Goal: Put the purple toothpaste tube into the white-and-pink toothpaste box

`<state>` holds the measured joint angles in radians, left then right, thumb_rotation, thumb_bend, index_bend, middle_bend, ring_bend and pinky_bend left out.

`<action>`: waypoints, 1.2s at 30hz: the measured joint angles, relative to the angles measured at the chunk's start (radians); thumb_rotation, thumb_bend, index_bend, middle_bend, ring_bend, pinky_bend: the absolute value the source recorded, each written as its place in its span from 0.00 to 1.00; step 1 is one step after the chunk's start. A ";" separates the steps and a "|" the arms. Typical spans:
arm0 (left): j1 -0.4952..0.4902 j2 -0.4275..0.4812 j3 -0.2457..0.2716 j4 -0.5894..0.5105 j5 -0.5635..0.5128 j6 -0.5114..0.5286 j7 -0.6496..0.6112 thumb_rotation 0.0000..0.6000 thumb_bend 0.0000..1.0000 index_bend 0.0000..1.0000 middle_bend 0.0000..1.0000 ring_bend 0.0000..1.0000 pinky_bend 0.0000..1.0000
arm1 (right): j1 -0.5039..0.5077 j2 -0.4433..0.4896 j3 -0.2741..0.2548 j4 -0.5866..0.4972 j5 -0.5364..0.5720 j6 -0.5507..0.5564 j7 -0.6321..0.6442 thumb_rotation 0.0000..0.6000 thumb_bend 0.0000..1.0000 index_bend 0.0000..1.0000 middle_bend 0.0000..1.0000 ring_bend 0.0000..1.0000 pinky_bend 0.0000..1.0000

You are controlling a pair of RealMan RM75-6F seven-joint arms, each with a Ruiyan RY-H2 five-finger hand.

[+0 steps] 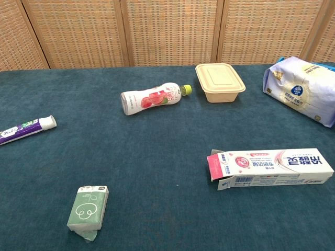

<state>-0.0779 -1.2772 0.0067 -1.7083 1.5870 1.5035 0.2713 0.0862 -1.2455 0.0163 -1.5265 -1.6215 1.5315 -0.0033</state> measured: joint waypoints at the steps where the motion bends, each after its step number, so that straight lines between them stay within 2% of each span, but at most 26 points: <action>1: 0.001 0.001 -0.001 -0.001 -0.001 0.002 -0.002 1.00 0.24 0.00 0.00 0.00 0.00 | 0.001 0.000 -0.001 0.000 -0.002 -0.001 -0.001 1.00 0.03 0.00 0.00 0.00 0.00; 25: 0.001 0.013 -0.008 -0.008 -0.012 0.006 -0.021 1.00 0.24 0.00 0.00 0.00 0.00 | 0.004 -0.006 -0.012 -0.003 -0.019 -0.009 -0.011 1.00 0.03 0.00 0.00 0.00 0.00; 36: 0.003 0.000 -0.005 -0.012 -0.013 0.005 0.012 1.00 0.24 0.00 0.00 0.00 0.00 | 0.006 -0.004 -0.013 0.002 -0.026 -0.008 0.002 1.00 0.03 0.00 0.00 0.00 0.00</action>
<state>-0.0748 -1.2771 0.0020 -1.7199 1.5740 1.5087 0.2831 0.0920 -1.2492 0.0034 -1.5244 -1.6472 1.5236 -0.0014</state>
